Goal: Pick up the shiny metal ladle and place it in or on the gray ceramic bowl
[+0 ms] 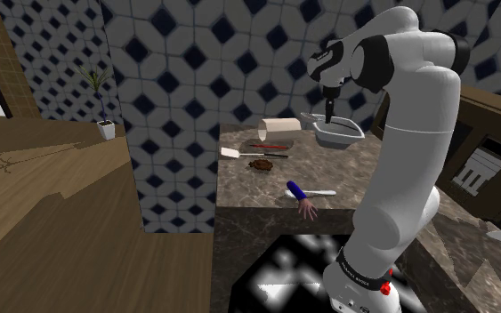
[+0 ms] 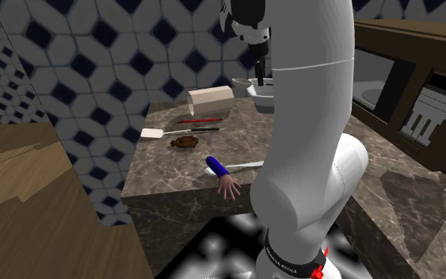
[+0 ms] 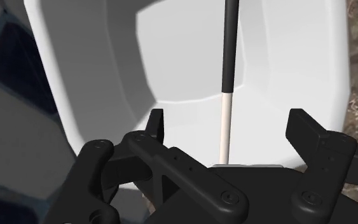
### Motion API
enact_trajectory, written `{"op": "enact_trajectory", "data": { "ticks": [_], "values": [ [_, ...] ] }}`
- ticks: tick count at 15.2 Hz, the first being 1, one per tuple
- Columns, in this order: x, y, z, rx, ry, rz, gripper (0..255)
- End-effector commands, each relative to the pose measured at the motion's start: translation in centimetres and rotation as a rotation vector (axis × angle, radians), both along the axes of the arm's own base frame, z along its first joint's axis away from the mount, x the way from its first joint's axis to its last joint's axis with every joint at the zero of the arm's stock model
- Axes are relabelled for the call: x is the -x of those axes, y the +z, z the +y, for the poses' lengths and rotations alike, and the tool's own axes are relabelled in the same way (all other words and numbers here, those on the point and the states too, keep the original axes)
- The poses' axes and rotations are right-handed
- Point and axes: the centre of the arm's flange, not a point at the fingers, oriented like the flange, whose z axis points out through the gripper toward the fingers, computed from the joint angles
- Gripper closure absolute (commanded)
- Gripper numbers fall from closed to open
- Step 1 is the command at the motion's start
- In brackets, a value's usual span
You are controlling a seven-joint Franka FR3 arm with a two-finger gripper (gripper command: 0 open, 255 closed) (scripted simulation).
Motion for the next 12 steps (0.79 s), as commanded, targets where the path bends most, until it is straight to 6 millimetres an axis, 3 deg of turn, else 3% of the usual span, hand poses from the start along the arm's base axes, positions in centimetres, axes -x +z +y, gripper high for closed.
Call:
{"op": "enact_trajectory", "data": {
  "ticks": [1,5,12],
  "values": [
    [0.0,0.0,0.0,0.000,0.000,0.000,0],
    [-0.7,4.9,0.8,0.000,0.000,0.000,0],
    [-0.7,4.9,0.8,0.000,0.000,0.000,0]
  ]
}}
